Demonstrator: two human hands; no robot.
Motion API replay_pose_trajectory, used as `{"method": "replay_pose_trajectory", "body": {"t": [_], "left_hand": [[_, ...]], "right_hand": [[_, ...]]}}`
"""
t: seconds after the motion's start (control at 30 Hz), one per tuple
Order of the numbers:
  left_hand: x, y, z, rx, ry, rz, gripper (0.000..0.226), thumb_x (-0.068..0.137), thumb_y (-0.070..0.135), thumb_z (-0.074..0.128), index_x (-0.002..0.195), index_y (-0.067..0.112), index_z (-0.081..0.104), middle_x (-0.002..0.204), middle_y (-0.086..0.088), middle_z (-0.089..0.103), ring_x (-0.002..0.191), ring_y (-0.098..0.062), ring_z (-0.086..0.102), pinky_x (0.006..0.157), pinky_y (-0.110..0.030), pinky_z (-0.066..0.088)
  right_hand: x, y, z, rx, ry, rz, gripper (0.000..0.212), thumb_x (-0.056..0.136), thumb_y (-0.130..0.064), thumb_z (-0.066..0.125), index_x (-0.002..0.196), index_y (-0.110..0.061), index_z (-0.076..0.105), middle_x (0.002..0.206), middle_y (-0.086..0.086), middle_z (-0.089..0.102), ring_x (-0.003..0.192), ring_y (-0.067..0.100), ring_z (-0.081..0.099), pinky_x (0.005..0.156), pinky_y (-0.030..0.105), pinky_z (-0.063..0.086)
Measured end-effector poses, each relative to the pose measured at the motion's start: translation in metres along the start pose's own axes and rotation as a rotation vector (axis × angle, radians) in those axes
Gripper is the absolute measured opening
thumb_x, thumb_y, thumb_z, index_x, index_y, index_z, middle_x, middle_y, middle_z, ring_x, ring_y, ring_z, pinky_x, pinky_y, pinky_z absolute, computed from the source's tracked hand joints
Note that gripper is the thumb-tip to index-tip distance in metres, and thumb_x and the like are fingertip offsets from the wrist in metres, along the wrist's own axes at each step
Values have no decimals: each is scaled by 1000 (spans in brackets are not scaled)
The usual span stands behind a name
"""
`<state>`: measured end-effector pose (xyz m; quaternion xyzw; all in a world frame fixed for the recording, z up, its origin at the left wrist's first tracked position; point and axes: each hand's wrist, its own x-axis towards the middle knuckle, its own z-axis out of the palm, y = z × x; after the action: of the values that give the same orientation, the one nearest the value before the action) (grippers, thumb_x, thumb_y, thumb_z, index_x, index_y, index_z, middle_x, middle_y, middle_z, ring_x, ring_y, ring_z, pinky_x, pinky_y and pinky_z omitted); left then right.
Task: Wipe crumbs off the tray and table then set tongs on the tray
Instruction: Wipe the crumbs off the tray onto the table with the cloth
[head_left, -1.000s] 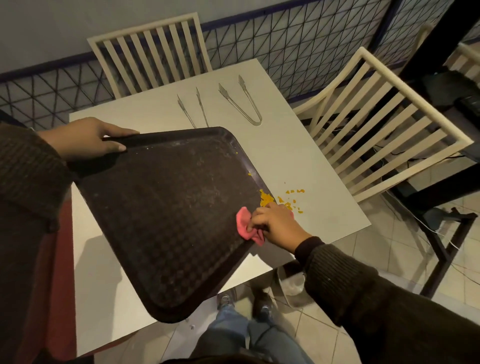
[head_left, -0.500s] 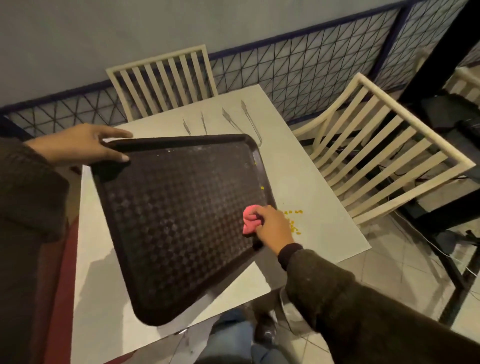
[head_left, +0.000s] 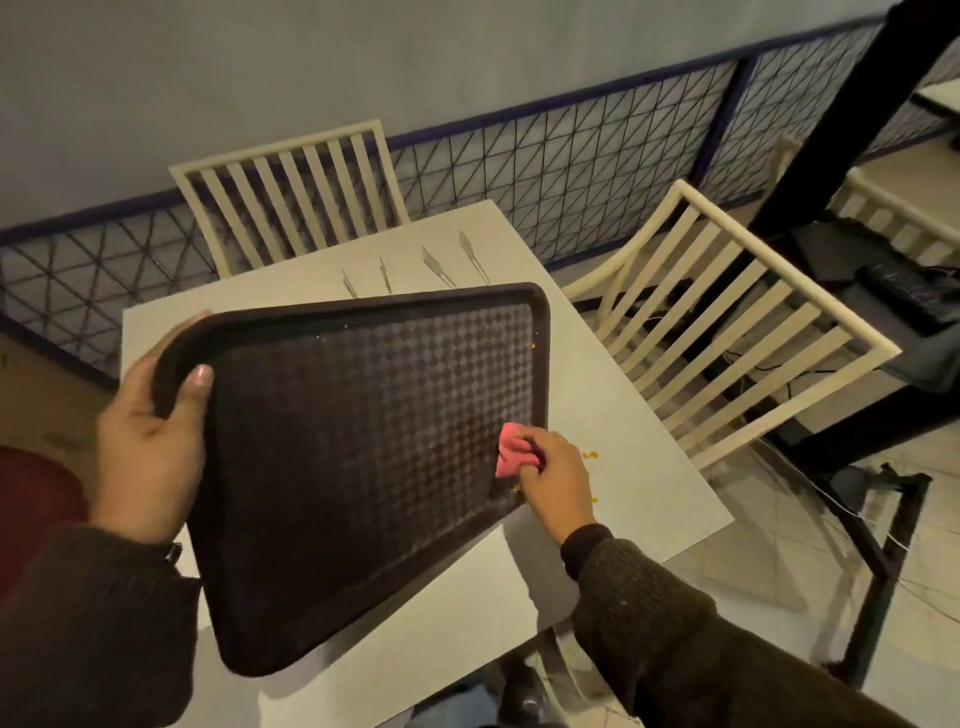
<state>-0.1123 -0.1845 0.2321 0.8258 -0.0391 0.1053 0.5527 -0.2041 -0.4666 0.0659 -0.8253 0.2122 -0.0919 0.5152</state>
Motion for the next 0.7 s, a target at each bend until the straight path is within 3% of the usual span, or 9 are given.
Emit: {"method": "replay_pose_trajectory", "body": {"t": [0.1, 0.23, 0.33, 0.43, 0.6, 0.7], "left_hand": [[5, 10, -6, 26, -14, 23, 50, 100, 12, 51, 108, 61, 58, 122, 25, 59, 122, 5, 55, 107, -14, 42], [9, 11, -8, 7, -22, 14, 52, 99, 12, 52, 107, 62, 59, 110, 43, 60, 123, 6, 54, 110, -19, 42], [9, 9, -6, 15, -45, 33, 50, 99, 10, 52, 109, 59, 58, 105, 49, 59, 112, 21, 53, 105, -10, 42], [11, 2, -4, 1, -69, 34, 57, 99, 11, 51, 103, 67, 58, 106, 48, 59, 111, 23, 53, 99, -2, 42], [17, -28, -8, 8, -38, 81, 45, 100, 17, 50, 119, 58, 57, 122, 35, 61, 126, 6, 54, 106, -14, 45], [19, -48, -13, 23, -26, 71, 39, 101, 24, 50, 135, 43, 54, 139, 16, 58, 133, -6, 52, 111, -39, 45]], "right_hand": [[35, -3, -16, -8, 199, -19, 46, 72, -5, 40, 101, -35, 61, 93, 1, 66, 90, 19, 62, 86, 41, 52], [79, -26, -31, -117, 339, -131, 52, 81, -7, 46, 127, -30, 52, 117, 8, 59, 108, 26, 53, 95, 43, 45], [104, -25, -27, -251, 232, -176, 61, 79, -3, 50, 136, -26, 47, 130, 12, 54, 115, 32, 48, 102, 47, 39], [109, -10, -15, -333, 99, -139, 59, 81, -5, 51, 135, -27, 50, 137, 9, 51, 119, 32, 47, 106, 45, 36], [80, 13, 4, -342, 6, -36, 52, 79, -10, 52, 126, -31, 57, 129, 3, 58, 111, 28, 53, 100, 47, 44], [53, 24, 13, -350, -24, -10, 41, 77, -9, 51, 109, -31, 62, 118, 2, 61, 102, 28, 56, 91, 43, 49]]}}
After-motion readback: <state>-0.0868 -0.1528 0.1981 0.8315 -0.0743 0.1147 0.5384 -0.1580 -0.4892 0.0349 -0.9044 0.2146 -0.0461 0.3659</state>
